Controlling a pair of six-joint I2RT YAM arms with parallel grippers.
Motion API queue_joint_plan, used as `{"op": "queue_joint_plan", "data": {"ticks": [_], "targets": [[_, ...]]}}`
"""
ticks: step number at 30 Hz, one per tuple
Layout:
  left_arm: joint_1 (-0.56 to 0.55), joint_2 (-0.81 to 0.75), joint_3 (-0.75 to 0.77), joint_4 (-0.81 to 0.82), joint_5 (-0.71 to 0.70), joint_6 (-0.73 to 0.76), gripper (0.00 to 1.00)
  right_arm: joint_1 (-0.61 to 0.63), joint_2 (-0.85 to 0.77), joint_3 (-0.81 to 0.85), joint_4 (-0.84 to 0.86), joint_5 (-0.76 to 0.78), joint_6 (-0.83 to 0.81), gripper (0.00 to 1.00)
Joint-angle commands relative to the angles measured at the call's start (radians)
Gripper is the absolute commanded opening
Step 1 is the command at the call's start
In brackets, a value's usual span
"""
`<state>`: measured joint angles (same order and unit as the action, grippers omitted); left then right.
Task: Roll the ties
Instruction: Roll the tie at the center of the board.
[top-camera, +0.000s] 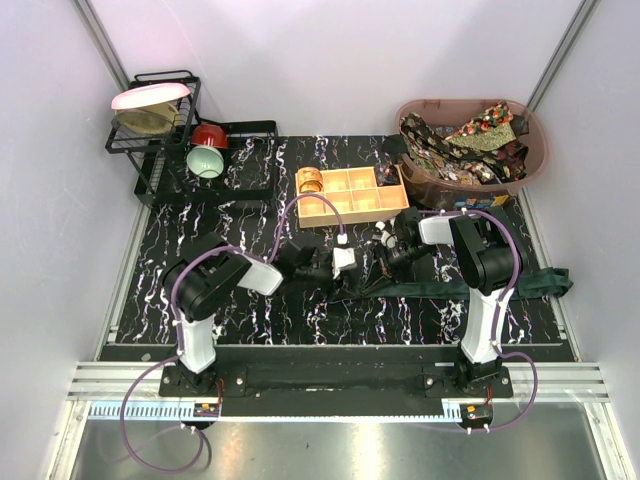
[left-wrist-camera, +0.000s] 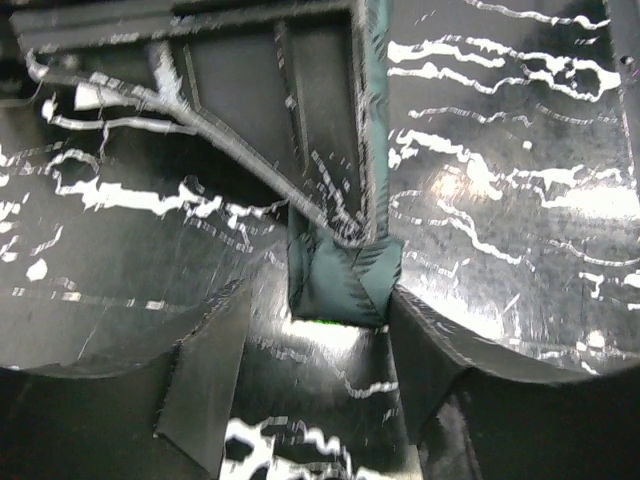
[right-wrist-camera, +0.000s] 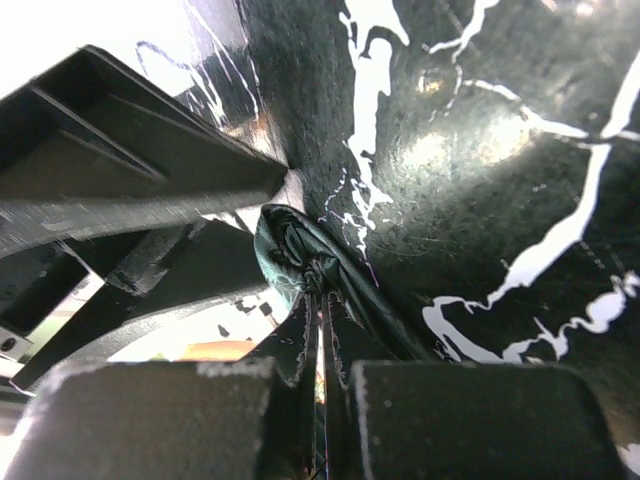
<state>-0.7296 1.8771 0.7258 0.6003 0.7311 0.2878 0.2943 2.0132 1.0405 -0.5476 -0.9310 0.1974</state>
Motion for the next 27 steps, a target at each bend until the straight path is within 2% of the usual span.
{"op": "queue_joint_plan", "data": {"ticks": [1, 7, 11, 12, 16, 21, 24, 26, 27], "targets": [[-0.019, 0.073, -0.022, 0.124, 0.001, -0.05, 0.59, -0.012, 0.074, -0.014, -0.005, 0.176, -0.003, 0.0], [-0.033, 0.099, -0.058, 0.179, 0.002, -0.032, 0.52, -0.014, 0.087, -0.013, -0.002, 0.179, 0.0, 0.0], [-0.033, 0.077, -0.048, 0.09, -0.019, 0.027, 0.45, -0.014, 0.084, -0.016, 0.005, 0.178, 0.0, 0.0], [-0.033, 0.064, -0.036, 0.052, -0.035, 0.037, 0.4, -0.014, 0.082, -0.016, 0.003, 0.169, -0.001, 0.0], [-0.039, 0.037, 0.089, -0.298, -0.13, 0.092, 0.27, -0.015, 0.07, -0.014, 0.009, 0.118, -0.001, 0.02], [-0.051, 0.04, 0.22, -0.664, -0.238, 0.2, 0.24, -0.035, -0.019, 0.004, -0.015, 0.064, -0.006, 0.13], [-0.056, 0.06, 0.294, -0.811, -0.303, 0.241, 0.24, -0.073, -0.067, 0.001, -0.043, 0.023, -0.016, 0.21], [-0.056, 0.05, 0.316, -0.814, -0.306, 0.234, 0.23, -0.095, -0.093, -0.003, -0.054, 0.003, -0.029, 0.29], [-0.069, 0.054, 0.34, -0.877, -0.32, 0.247, 0.24, -0.101, -0.097, -0.011, -0.052, 0.001, -0.035, 0.32]]}}
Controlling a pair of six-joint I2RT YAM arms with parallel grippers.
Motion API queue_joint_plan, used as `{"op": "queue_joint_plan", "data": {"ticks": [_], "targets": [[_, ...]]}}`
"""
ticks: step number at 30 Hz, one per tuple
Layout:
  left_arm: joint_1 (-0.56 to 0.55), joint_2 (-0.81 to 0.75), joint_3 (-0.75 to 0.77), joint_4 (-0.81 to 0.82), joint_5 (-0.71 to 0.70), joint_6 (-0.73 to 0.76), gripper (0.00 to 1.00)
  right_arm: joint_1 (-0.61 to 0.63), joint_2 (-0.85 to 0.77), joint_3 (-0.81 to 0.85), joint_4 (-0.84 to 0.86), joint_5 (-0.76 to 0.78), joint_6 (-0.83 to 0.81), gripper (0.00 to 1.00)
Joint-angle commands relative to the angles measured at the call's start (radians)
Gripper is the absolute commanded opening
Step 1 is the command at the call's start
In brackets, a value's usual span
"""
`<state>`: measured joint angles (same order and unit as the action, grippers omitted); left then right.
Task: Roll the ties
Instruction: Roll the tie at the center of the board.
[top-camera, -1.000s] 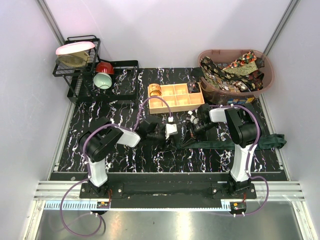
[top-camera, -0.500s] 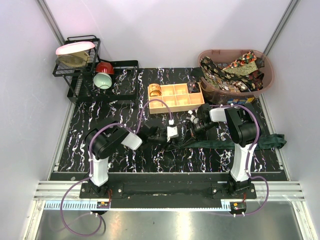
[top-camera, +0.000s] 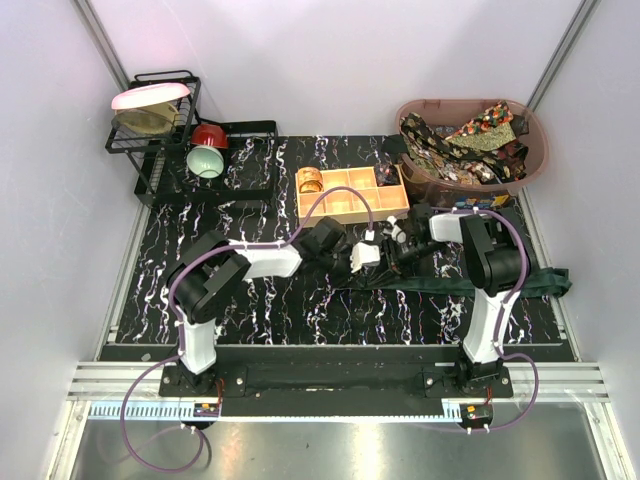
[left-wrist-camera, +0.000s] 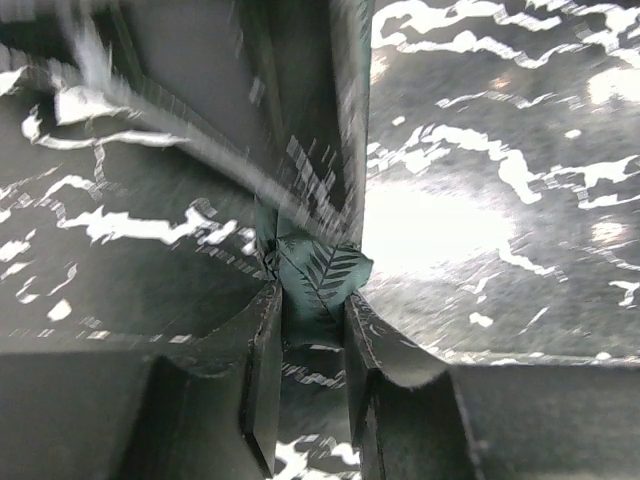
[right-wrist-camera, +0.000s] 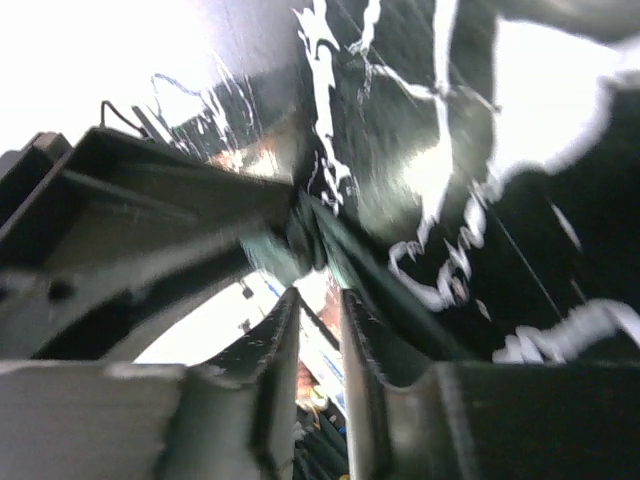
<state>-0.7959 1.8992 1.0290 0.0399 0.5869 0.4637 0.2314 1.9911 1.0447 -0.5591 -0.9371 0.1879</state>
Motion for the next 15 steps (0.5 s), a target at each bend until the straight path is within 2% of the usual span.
{"op": "queue_joint_plan", "data": {"ticks": [1, 5, 9, 15], "targets": [[-0.026, 0.038, 0.066, -0.34, -0.196, 0.072, 0.24, -0.04, -0.08, -0.017, -0.039, 0.006, -0.031, 0.34], [-0.048, 0.095, 0.204, -0.501, -0.245, 0.09, 0.26, -0.041, -0.081, -0.029, 0.005, -0.031, -0.013, 0.39], [-0.066, 0.11, 0.27, -0.619, -0.275, 0.116, 0.28, -0.04, -0.09, -0.061, 0.181, -0.072, 0.106, 0.43], [-0.068, 0.123, 0.287, -0.661, -0.268, 0.119, 0.29, -0.012, -0.078, -0.113, 0.399, -0.123, 0.231, 0.43]]}}
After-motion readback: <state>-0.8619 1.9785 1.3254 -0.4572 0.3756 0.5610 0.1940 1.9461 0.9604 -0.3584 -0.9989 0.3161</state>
